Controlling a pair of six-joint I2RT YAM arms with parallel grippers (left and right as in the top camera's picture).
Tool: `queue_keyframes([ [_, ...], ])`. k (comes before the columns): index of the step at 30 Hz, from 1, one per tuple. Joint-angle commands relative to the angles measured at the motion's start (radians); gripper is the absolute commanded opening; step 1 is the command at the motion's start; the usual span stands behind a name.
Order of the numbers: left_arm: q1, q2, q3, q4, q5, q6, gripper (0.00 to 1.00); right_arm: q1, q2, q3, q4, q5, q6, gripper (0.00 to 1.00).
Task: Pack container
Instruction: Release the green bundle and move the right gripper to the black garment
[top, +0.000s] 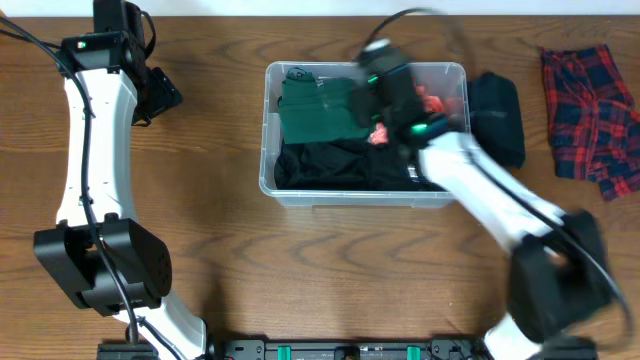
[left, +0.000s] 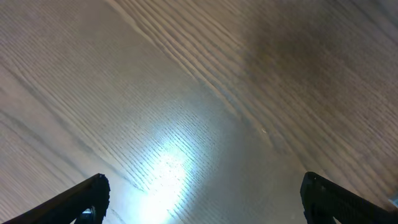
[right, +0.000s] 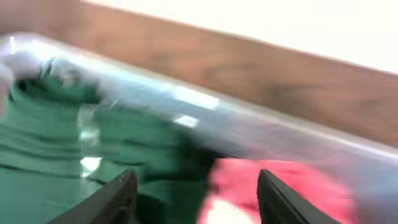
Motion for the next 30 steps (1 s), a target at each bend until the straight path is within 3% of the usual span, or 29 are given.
queue_keyframes([
  [1,0.004,0.006,-0.005,-0.004,-0.005,-0.002,0.98,-0.101,-0.120,0.016,-0.072,0.036,0.037,0.61],
  [9,0.004,0.006,-0.005,-0.004,-0.005,-0.002,0.98,-0.406,-0.148,0.015,-0.310,0.028,0.065,0.64],
  [15,0.004,0.006,-0.005,-0.004,-0.005,-0.002,0.98,-0.547,-0.053,0.014,-0.357,0.013,0.060,0.69],
  [21,0.004,0.006,-0.005,-0.004,-0.005,-0.002,0.98,-0.613,0.089,0.014,-0.336,-0.016,0.053,0.77],
  [30,0.004,0.006,-0.005,-0.004,-0.005,-0.002,0.98,-0.635,0.286,0.014,-0.281,-0.059,0.012,0.79],
])
